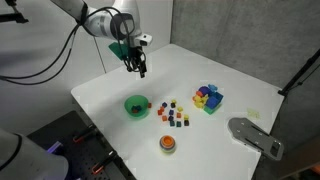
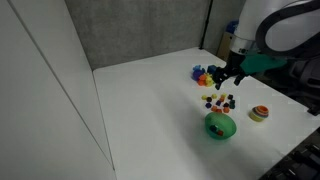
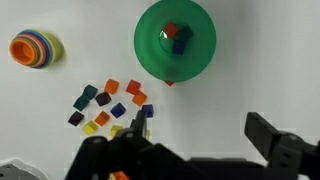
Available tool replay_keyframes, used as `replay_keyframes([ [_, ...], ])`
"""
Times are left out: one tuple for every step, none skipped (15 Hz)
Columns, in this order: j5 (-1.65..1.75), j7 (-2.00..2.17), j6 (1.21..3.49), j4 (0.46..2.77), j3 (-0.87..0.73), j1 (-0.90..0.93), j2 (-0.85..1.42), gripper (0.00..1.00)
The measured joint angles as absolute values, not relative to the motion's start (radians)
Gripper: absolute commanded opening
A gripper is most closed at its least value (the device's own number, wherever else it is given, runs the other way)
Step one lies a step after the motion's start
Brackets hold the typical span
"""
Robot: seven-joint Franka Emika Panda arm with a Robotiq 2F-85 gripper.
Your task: Put a small orange block in the bowl
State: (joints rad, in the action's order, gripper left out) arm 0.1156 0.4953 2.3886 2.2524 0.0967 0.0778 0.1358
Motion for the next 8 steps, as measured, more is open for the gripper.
replay_keyframes([
  [0.119, 0.495, 2.393, 2.252, 0.094, 0.079, 0.139, 1.00],
  [0.121, 0.496, 2.393, 2.252, 0.093, 0.081, 0.139, 1.00],
  [0.121, 0.497, 2.393, 2.250, 0.093, 0.082, 0.139, 1.00],
  [0.121, 0.497, 2.393, 2.250, 0.092, 0.085, 0.139, 1.00],
  [0.119, 0.497, 2.393, 2.250, 0.089, 0.087, 0.142, 1.00],
  [0.115, 0.497, 2.393, 2.247, 0.084, 0.088, 0.150, 1.00],
  [0.109, 0.497, 2.394, 2.242, 0.078, 0.088, 0.165, 1.00],
  [0.102, 0.497, 2.399, 2.234, 0.070, 0.088, 0.183, 1.00],
])
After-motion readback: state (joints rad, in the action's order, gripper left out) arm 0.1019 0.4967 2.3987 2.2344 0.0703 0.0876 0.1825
